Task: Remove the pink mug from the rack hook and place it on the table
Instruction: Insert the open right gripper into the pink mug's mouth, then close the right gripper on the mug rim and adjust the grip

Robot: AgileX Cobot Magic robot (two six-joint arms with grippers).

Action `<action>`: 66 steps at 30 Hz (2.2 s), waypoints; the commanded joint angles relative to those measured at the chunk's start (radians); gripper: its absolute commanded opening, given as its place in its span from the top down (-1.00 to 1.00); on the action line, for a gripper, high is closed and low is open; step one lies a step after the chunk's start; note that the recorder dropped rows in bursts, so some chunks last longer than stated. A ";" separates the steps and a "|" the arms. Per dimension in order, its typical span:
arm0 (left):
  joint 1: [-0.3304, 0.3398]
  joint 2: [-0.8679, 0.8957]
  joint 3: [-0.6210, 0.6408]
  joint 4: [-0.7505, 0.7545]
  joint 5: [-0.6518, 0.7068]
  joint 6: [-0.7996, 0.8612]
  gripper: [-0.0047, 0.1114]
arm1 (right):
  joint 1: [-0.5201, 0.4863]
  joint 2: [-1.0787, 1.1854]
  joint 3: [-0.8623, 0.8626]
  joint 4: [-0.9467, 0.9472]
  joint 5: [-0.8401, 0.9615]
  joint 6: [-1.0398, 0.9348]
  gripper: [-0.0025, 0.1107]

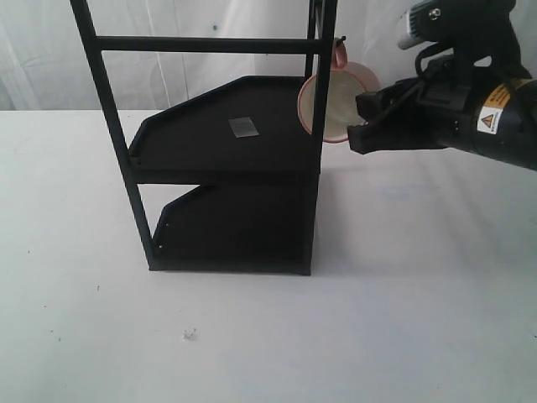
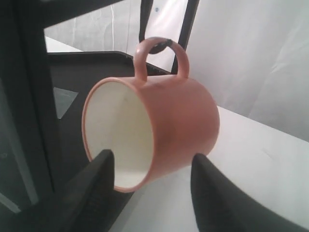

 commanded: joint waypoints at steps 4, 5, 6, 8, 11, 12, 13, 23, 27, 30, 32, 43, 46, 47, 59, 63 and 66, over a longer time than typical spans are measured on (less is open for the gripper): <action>-0.002 -0.005 0.002 -0.007 -0.001 -0.001 0.92 | -0.006 0.019 -0.009 0.004 -0.035 -0.012 0.14; -0.002 -0.005 0.002 -0.007 -0.001 -0.001 0.92 | -0.004 0.027 -0.009 0.004 -0.040 -0.012 0.14; -0.002 -0.005 0.002 -0.007 -0.001 -0.001 0.92 | 0.001 0.035 -0.012 0.004 -0.042 -0.014 0.14; -0.002 -0.005 0.002 -0.007 -0.001 -0.001 0.92 | 0.005 0.052 -0.012 0.004 -0.059 -0.026 0.14; -0.002 -0.005 0.002 -0.007 -0.001 -0.001 0.92 | 0.010 0.076 -0.014 0.004 -0.090 -0.062 0.14; -0.002 -0.005 0.002 -0.007 -0.001 -0.001 0.92 | 0.010 0.082 -0.014 0.004 -0.101 -0.062 0.14; -0.002 -0.005 0.002 -0.007 -0.001 -0.001 0.92 | 0.010 0.091 -0.014 0.004 -0.111 -0.062 0.14; -0.002 -0.005 0.002 -0.007 -0.001 -0.001 0.92 | 0.010 0.155 -0.048 0.006 -0.153 -0.062 0.14; -0.002 -0.005 0.002 -0.007 -0.001 -0.001 0.92 | 0.010 0.158 -0.075 0.006 -0.103 -0.062 0.14; -0.002 -0.005 0.002 -0.007 -0.001 -0.001 0.92 | 0.010 0.158 -0.079 0.006 -0.072 -0.062 0.14; -0.002 -0.005 0.002 -0.007 -0.001 -0.001 0.92 | 0.010 0.158 -0.079 0.006 -0.062 -0.067 0.14; -0.002 -0.005 0.002 -0.007 -0.001 -0.001 0.92 | -0.052 0.154 -0.079 0.033 -0.022 -0.065 0.14; -0.002 -0.005 0.002 -0.007 -0.001 -0.001 0.92 | -0.060 0.150 -0.079 0.033 -0.026 -0.065 0.14; -0.002 -0.005 0.002 -0.007 -0.001 -0.001 0.92 | -0.060 0.148 -0.079 0.031 -0.033 -0.069 0.14; -0.002 -0.005 0.002 -0.007 -0.001 -0.001 0.92 | -0.089 0.146 -0.083 0.067 -0.083 -0.074 0.14; -0.002 -0.005 0.002 -0.007 -0.001 -0.001 0.92 | -0.102 0.146 -0.083 0.085 -0.088 -0.109 0.14; -0.002 -0.005 0.002 -0.007 -0.001 -0.001 0.92 | -0.102 0.146 -0.083 0.085 -0.108 -0.126 0.14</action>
